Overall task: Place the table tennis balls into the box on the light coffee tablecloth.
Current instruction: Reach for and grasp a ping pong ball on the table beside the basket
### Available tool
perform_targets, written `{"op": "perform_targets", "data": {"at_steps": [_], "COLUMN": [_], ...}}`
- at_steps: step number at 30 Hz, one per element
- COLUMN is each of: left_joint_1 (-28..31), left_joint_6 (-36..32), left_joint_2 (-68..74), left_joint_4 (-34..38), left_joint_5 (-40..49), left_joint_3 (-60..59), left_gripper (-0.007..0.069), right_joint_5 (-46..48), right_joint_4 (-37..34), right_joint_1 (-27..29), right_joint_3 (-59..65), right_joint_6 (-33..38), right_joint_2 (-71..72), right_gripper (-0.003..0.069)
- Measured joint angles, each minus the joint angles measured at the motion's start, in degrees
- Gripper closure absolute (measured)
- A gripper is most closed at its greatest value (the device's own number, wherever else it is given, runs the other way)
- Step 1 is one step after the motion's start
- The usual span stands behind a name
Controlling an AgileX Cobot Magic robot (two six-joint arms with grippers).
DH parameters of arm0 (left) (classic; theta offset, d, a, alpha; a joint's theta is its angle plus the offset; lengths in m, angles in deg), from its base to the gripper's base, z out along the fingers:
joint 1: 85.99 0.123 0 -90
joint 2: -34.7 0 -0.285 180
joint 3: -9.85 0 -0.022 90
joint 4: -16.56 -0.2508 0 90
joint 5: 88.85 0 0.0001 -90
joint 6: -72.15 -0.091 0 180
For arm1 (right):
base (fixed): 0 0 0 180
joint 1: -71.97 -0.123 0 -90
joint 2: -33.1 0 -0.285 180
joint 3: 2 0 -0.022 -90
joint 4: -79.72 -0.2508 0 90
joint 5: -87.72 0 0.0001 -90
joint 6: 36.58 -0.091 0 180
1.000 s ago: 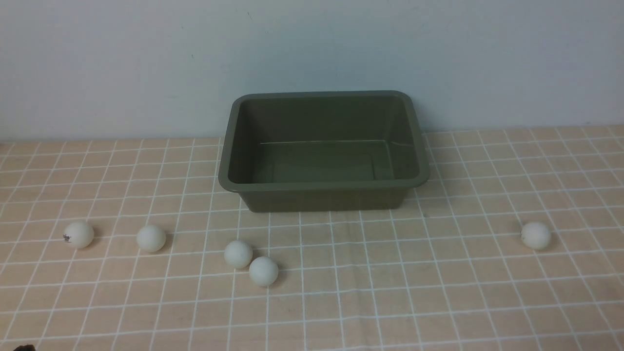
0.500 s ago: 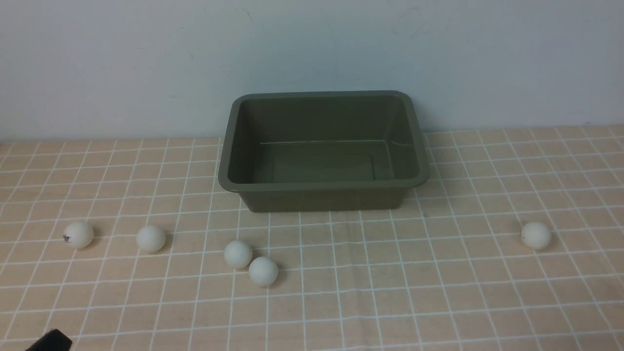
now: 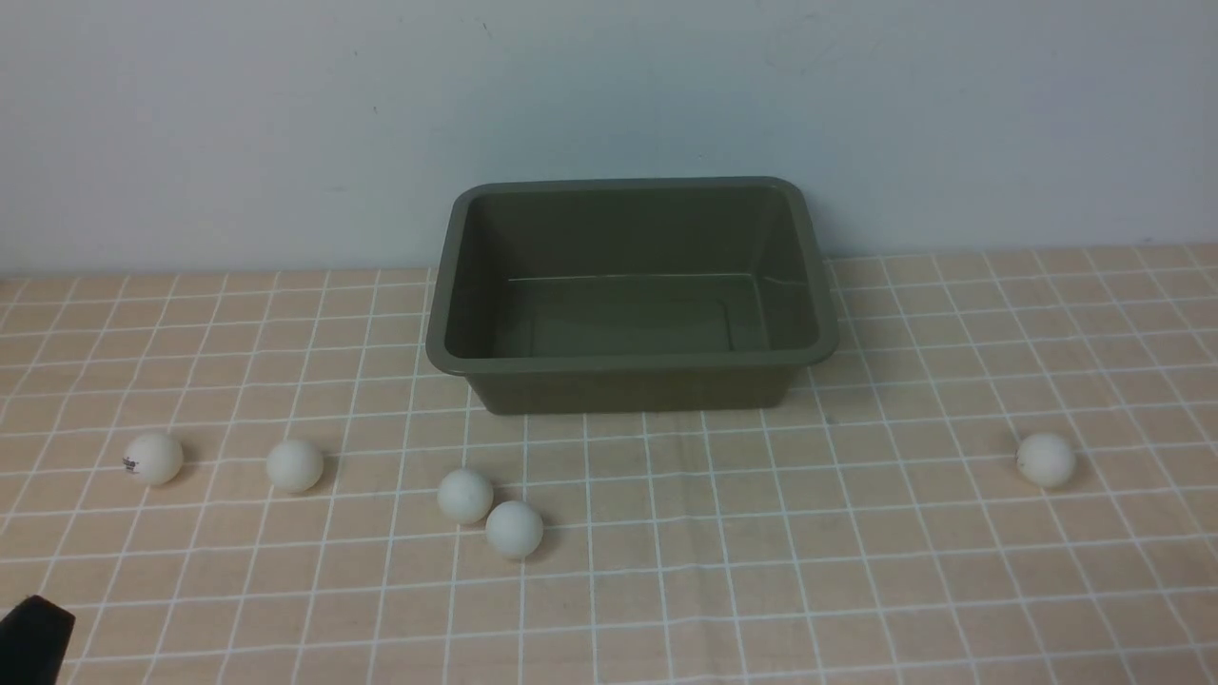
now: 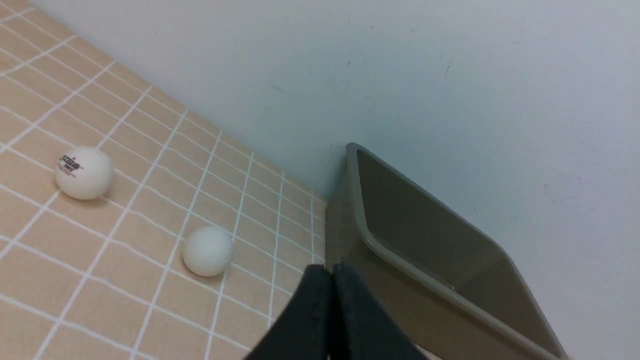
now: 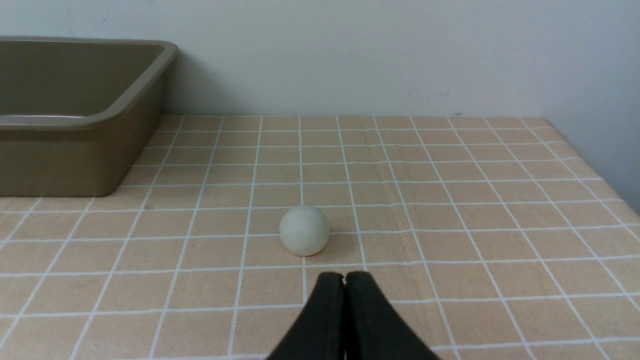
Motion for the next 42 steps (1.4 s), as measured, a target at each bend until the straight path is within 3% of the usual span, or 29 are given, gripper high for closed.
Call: {"op": "perform_targets", "data": {"at_steps": [7, 13, 16, 20, 24, 25, 29, 33, 42], "left_joint_1": [0.0, 0.0, 0.0, 0.0, 0.0, 0.0, 0.0, 0.0, 0.0], "left_joint_6": [0.2, 2.2, 0.9, -3.7, -7.5, -7.8, -8.0, -6.6, -5.5], "left_joint_2": [0.0, 0.0, 0.0, 0.0, 0.8, 2.1, 8.8, 18.0, 37.8], "left_joint_4": [1.8, 8.9, 6.4, -5.0, -20.6, -25.9, -35.0, -35.5, -31.2], "left_joint_5": [-3.5, -24.1, -32.1, -35.4, -26.5, -20.8, -4.8, 9.6, 29.8], "left_joint_3": [0.0, 2.1, 5.0, 10.5, 18.5, 21.0, 27.6, 32.5, 38.3], "left_gripper": [0.0693, 0.0693, 0.0693, 0.0693, 0.0693, 0.0693, 0.0693, 0.0693, 0.0693], "right_joint_5": [0.0, 0.0, 0.0, 0.0, 0.0, 0.0, 0.0, 0.0, 0.0], "right_joint_4": [0.0, 0.0, 0.0, 0.0, 0.0, 0.0, 0.0, 0.0, 0.0], "right_joint_1": [0.0, 0.0, 0.0, 0.0, 0.0, 0.0, 0.0, 0.0, 0.0], "right_joint_3": [0.0, 0.0, 0.0, 0.0, 0.0, 0.0, 0.0, 0.0, 0.0], "right_joint_6": [0.0, 0.0, 0.0, 0.0, 0.0, 0.0, 0.0, 0.0, 0.0], "right_joint_2": [0.0, 0.0, 0.0, 0.0, 0.0, 0.0, 0.0, 0.0, 0.0], "right_gripper": [0.0678, 0.0678, 0.0678, 0.0678, 0.0678, 0.0678, 0.0678, 0.0678, 0.0678]}}
